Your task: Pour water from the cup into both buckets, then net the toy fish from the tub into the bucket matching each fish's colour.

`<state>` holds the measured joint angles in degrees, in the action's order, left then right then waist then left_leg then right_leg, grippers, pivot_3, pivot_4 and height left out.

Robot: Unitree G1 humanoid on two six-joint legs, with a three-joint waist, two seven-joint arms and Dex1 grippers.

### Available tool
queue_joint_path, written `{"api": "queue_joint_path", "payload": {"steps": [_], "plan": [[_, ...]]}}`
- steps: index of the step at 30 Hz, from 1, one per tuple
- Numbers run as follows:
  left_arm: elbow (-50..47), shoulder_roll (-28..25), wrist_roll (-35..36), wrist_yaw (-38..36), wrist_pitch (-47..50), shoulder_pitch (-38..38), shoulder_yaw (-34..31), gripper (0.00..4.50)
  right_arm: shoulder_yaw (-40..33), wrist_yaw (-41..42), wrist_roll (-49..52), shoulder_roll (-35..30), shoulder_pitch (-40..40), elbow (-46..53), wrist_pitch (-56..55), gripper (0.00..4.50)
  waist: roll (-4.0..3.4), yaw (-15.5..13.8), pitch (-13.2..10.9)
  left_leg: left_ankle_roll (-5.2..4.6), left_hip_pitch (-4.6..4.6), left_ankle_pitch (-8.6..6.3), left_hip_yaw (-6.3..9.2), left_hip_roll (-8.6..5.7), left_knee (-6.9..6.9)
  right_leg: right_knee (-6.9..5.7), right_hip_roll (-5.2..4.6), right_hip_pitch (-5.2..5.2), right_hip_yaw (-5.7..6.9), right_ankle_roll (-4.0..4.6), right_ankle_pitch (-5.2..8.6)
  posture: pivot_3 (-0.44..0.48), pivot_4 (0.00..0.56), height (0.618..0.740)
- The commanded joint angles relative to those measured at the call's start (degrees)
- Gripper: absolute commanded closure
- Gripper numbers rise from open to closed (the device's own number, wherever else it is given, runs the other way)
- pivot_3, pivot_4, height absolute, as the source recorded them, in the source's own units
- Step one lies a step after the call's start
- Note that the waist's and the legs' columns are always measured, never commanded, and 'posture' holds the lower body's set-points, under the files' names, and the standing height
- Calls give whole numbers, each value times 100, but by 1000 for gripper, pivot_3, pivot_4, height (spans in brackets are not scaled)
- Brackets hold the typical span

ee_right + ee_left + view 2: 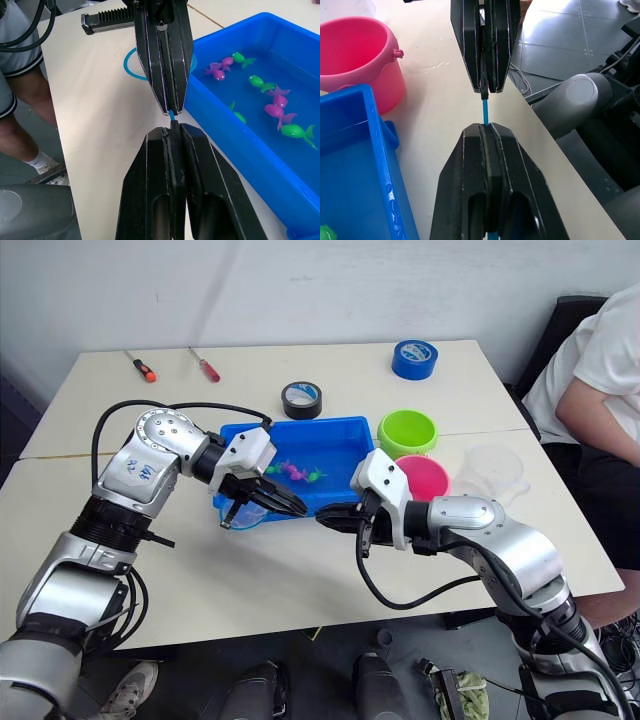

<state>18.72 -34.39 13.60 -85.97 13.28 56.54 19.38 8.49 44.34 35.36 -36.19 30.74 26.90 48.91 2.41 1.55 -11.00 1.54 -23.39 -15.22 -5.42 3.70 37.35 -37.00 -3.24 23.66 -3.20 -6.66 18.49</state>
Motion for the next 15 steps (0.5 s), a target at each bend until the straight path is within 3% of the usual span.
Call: {"api": "queue_joint_path", "payload": {"steps": [1, 3, 10, 15], "plan": [[106, -87, -95, -156, 103, 214, -109, 3824, -115, 111, 166, 39, 78, 225, -46, 4500, 0, 2, 0, 0, 0, 0, 0, 0, 0, 0, 0, 0, 0, 0, 0, 0, 150, 731], [102, -123, -28, -192, 201, 220, -174, 3214, -116, 106, 167, 49, 78, 225, -51, 4500, 0, 10, 0, 0, 0, 0, 0, 0, 0, 0, 1, 0, -1, 0, 0, 0, 150, 731], [107, -101, 249, 187, 255, 329, -769, 137, -126, 109, 132, 76, 72, 207, -79, 4500, 0, 1, 0, 0, -2, 0, 0, 3, 1, -1, 3, 2, -1, 0, 0, 0, 150, 731], [-50, -380, 1214, 704, 2014, 734, -1892, 26, -135, 84, 104, 88, 50, 198, -104, 4500, -1, 19, 0, 0, -9, 0, 5, 4, 7, -6, 4, 7, 2, -1, -1, 0, 150, 731]]}}
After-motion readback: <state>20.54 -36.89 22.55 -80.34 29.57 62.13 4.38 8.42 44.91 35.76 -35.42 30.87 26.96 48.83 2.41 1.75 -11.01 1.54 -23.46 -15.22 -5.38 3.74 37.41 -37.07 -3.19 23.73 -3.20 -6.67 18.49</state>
